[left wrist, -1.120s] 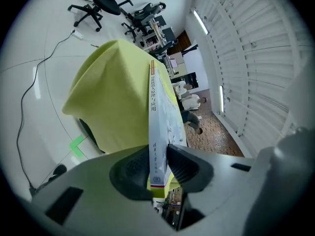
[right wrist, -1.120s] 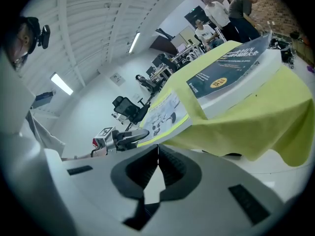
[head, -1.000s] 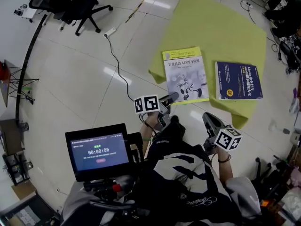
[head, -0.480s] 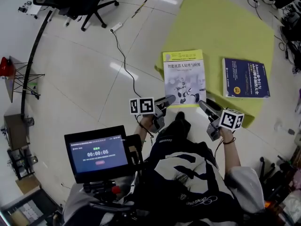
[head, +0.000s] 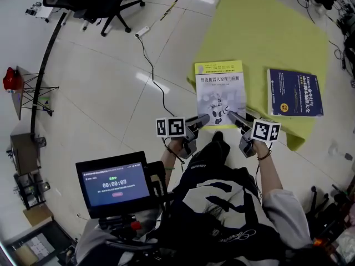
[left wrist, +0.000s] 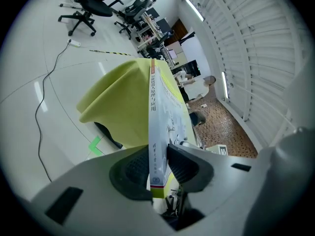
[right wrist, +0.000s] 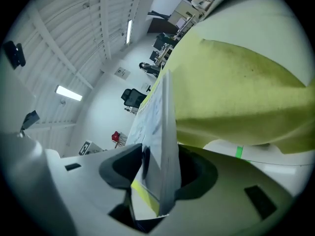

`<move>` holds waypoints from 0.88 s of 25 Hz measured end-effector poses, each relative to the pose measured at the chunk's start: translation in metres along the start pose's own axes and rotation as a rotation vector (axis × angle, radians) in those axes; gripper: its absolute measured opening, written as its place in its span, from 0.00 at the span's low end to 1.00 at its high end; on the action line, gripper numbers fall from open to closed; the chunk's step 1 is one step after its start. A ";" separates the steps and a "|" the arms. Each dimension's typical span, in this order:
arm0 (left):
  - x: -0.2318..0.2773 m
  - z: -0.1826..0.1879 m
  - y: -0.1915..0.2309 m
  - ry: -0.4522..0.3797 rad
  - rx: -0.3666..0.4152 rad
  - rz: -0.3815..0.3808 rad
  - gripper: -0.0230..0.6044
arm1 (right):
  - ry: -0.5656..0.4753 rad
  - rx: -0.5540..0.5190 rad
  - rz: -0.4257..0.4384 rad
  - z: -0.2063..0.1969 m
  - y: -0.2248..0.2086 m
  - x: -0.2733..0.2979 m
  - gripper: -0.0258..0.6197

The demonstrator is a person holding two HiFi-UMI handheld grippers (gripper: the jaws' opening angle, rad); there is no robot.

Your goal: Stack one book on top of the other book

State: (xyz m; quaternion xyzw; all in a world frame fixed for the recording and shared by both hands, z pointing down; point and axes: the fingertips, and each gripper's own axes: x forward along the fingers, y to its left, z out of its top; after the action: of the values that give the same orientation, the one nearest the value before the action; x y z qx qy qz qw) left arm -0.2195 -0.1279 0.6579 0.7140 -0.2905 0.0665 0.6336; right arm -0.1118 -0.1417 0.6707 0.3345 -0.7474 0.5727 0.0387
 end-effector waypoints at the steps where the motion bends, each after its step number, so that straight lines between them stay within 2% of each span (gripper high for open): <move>1: 0.000 0.000 0.000 0.001 0.013 0.009 0.20 | -0.005 -0.017 -0.012 0.001 0.001 -0.002 0.33; 4: -0.003 0.003 -0.002 0.001 0.065 0.034 0.20 | -0.029 -0.070 -0.024 0.005 0.014 -0.007 0.22; 8: -0.009 0.005 -0.011 0.001 0.160 0.082 0.20 | -0.037 -0.147 -0.062 0.006 0.030 -0.010 0.20; 10: -0.013 0.005 -0.016 0.000 0.191 0.094 0.20 | -0.055 -0.152 -0.057 0.006 0.037 -0.013 0.19; 15: -0.023 0.004 -0.035 -0.017 0.227 0.059 0.21 | -0.088 -0.173 -0.039 0.008 0.055 -0.026 0.20; 22: -0.020 -0.008 -0.081 -0.004 0.308 0.005 0.21 | -0.167 -0.221 -0.081 0.014 0.076 -0.074 0.20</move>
State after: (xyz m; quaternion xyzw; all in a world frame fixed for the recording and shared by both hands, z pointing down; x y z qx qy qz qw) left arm -0.1931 -0.1114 0.5798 0.8020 -0.2798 0.1105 0.5161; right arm -0.0911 -0.1113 0.5705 0.4044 -0.7924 0.4552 0.0360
